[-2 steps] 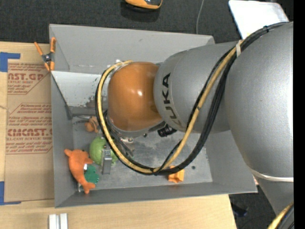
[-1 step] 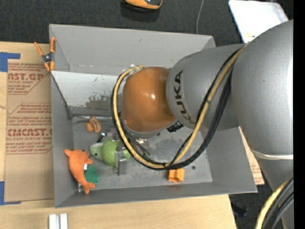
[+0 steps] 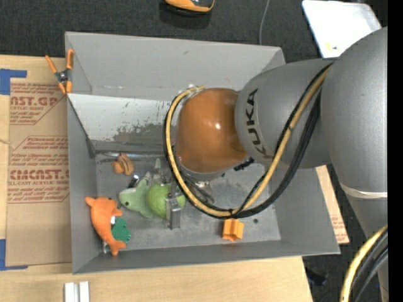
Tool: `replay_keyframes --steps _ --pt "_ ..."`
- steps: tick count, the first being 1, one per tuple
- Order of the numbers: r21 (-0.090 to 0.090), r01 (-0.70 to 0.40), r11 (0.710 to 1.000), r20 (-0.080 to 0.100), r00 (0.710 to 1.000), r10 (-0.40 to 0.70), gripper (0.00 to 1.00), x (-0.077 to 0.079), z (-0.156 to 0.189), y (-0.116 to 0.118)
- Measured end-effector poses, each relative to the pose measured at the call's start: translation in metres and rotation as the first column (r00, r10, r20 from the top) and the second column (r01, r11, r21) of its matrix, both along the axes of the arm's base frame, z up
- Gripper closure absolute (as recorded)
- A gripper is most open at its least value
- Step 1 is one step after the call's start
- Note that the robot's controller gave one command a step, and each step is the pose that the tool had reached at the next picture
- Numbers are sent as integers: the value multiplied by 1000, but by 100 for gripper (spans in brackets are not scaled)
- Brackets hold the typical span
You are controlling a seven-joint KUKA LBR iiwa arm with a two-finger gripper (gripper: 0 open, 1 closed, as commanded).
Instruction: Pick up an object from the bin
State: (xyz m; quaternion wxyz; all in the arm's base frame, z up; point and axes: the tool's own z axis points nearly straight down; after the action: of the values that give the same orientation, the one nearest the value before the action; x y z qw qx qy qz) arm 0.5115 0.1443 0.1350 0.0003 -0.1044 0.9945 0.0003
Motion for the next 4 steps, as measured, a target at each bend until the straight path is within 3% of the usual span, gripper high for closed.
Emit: replay_keyframes --steps 1,2,4 --pt "0 -129 992 2 992 129 0 -14 -25 1" --pt "4 -64 998 2 998 64 100 -1 -47 1" --pt "4 -64 998 2 998 64 100 -1 -47 1"
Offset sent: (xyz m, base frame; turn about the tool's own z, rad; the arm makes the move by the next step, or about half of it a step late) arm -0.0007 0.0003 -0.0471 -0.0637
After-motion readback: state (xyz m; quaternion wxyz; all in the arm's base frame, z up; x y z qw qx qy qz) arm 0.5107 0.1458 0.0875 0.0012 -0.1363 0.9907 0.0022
